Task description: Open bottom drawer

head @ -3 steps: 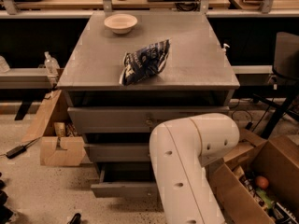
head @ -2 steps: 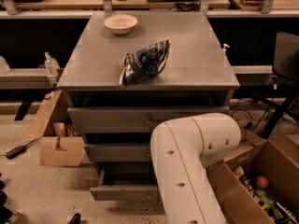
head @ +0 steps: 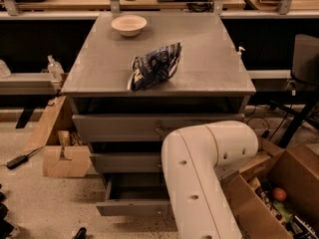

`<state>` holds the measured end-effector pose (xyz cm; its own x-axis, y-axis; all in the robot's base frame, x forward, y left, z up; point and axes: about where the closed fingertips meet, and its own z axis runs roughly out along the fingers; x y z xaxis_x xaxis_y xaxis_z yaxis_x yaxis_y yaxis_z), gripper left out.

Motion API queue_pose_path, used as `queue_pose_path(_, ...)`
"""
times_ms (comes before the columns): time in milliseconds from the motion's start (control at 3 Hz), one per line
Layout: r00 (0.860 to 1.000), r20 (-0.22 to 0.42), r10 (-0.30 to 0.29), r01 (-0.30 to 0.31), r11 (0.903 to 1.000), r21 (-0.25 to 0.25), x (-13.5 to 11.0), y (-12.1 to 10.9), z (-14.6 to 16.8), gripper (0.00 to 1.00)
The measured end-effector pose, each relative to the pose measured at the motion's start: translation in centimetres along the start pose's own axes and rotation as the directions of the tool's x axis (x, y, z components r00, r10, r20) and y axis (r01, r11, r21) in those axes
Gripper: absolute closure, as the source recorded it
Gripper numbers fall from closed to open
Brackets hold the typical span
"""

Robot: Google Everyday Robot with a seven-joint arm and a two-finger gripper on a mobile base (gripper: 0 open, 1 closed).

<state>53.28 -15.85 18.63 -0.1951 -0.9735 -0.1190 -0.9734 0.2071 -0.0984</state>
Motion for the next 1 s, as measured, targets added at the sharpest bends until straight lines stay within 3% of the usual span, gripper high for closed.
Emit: queue_pose_path(1000, 1.000, 0.000, 0.000, 0.000, 1.0000, 0.000, 0.00, 0.01, 0.00, 0.96)
